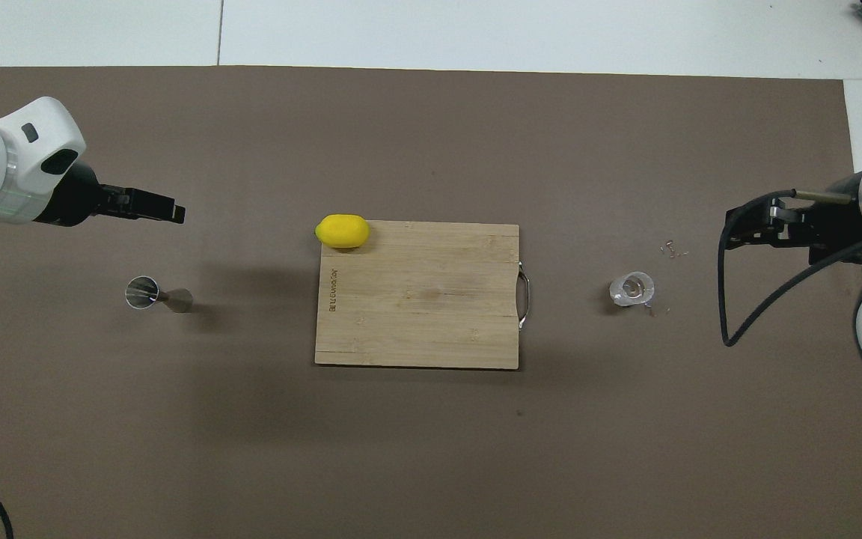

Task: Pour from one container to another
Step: 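Move the left gripper toward the small steel cup, then open the left gripper and close it around the steel cup, then lift the steel cup and carry it toward the cutting board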

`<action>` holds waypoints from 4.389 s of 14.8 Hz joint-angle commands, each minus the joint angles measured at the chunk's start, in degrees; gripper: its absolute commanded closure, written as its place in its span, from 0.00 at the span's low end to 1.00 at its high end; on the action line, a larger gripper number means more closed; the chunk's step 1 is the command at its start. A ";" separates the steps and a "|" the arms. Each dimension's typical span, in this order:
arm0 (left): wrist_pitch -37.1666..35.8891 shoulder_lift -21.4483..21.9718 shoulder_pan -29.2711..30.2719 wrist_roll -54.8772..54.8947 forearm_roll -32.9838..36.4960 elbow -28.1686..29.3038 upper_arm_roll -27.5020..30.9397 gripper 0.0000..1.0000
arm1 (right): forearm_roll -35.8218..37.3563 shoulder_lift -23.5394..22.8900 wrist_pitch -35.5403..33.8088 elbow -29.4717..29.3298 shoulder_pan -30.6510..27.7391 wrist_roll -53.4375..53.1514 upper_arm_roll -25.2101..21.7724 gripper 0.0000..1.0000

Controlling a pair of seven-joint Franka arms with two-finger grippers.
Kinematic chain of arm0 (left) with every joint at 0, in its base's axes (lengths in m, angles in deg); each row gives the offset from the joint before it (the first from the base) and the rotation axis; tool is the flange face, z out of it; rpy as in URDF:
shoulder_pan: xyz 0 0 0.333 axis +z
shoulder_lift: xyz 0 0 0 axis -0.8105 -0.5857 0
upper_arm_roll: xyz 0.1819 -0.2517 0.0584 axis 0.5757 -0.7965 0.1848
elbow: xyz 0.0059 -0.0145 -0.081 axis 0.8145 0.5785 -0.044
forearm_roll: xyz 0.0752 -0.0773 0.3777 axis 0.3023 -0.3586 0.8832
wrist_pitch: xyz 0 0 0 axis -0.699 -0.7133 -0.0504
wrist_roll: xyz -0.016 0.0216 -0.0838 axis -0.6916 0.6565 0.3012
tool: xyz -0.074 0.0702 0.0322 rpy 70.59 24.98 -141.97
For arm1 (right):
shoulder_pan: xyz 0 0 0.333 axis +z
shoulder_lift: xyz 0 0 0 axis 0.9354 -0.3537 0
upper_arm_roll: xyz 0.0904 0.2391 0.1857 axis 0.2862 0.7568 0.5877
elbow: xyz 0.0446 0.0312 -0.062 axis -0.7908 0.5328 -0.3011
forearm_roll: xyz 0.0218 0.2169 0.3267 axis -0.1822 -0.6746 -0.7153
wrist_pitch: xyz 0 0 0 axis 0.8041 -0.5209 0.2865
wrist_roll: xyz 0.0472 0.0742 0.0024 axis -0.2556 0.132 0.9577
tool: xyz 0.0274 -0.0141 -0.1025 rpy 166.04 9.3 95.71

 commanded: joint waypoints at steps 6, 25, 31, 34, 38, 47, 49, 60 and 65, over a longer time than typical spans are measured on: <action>-9.93 0.21 7.55 21.01 -19.74 -0.66 -0.15 0.00 | -1.52 1.05 -0.14 1.08 -0.77 1.20 0.19 0.00; -30.86 -11.13 23.47 108.46 -38.92 6.44 -0.06 0.00 | -1.52 1.05 -1.19 1.08 -0.77 1.20 0.19 0.00; -32.81 -13.95 25.67 122.90 -41.82 11.02 0.11 0.00 | -1.52 1.05 -1.28 1.08 -0.77 0.93 0.19 0.00; -32.81 -14.30 27.34 123.44 -44.71 15.32 0.11 0.00 | -1.52 1.14 -1.28 1.08 -0.77 0.76 0.10 0.00; -32.20 -15.09 28.22 124.93 -46.30 16.91 0.11 0.00 | -1.52 1.14 -1.28 1.08 -0.77 0.85 0.10 0.00; -29.65 -15.09 26.55 126.16 -48.50 18.50 0.20 0.17 | -1.52 1.23 -1.72 1.26 -0.77 0.41 0.10 0.00; -29.47 -15.18 26.73 126.16 -48.50 18.50 0.20 0.32 | -1.52 1.23 -1.72 1.26 -0.86 0.41 0.10 0.00; -29.73 -15.18 24.09 118.09 -50.17 14.37 -0.15 0.74 | -1.52 1.23 -1.72 1.34 -0.86 0.41 0.10 0.00; -29.82 -14.30 15.23 109.81 -53.07 12.34 -0.15 0.72 | -1.52 1.23 -1.63 1.26 -1.73 -2.39 0.19 0.00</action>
